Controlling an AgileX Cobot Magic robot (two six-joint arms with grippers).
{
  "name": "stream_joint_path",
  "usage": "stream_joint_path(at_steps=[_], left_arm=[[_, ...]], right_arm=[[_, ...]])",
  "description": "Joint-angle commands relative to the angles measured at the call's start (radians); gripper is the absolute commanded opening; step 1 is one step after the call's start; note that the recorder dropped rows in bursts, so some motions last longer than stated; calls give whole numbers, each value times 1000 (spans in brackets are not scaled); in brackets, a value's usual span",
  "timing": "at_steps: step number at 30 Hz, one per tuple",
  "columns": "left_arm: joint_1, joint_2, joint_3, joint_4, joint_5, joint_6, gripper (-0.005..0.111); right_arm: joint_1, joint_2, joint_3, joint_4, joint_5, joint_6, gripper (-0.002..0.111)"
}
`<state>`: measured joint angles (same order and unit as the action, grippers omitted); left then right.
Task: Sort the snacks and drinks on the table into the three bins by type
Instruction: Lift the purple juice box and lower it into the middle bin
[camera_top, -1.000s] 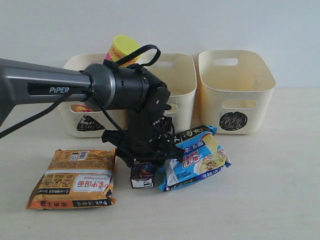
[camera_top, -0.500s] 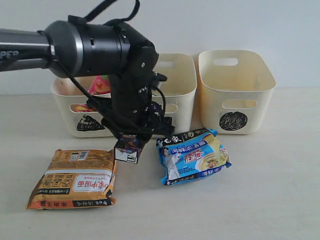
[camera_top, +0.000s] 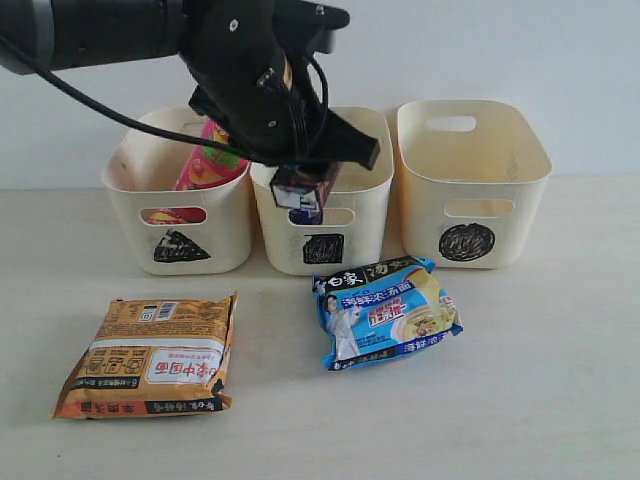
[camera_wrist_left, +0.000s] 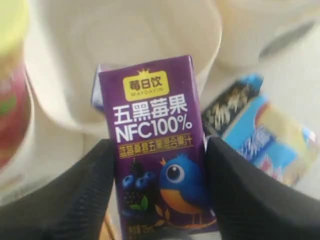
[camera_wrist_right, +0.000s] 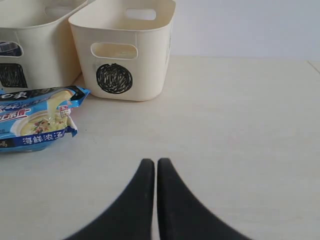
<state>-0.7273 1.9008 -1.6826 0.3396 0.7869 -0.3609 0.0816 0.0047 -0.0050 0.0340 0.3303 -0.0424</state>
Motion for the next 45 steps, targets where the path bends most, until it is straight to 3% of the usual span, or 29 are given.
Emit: stream_joint_path(at_steps=[1, 5, 12, 19, 33, 35, 42, 45], left_arm=[[7, -2, -15, 121, -201, -62, 4], [62, 65, -25, 299, -365, -236, 4], [100, 221, -158, 307, -452, -252, 4], [100, 329, -262, 311, -460, -248, 4], [100, 359, -277, 323, -436, -206, 6], [100, 359, -277, 323, -436, -206, 12], [100, 359, -277, 323, -429, -206, 60], [100, 359, -277, 323, -429, -206, 73]], right_arm=[[-2, -5, 5, -2, -8, -1, 0], [-2, -5, 5, -2, -8, -1, 0], [-2, -5, 5, -2, -8, -1, 0], [-2, -5, 5, -2, -8, -1, 0], [-2, -5, 5, -2, -8, -1, 0], [-2, -5, 5, -2, -8, -1, 0], [-2, -5, 5, -2, -8, -1, 0], [-2, -5, 5, -2, -8, -1, 0]])
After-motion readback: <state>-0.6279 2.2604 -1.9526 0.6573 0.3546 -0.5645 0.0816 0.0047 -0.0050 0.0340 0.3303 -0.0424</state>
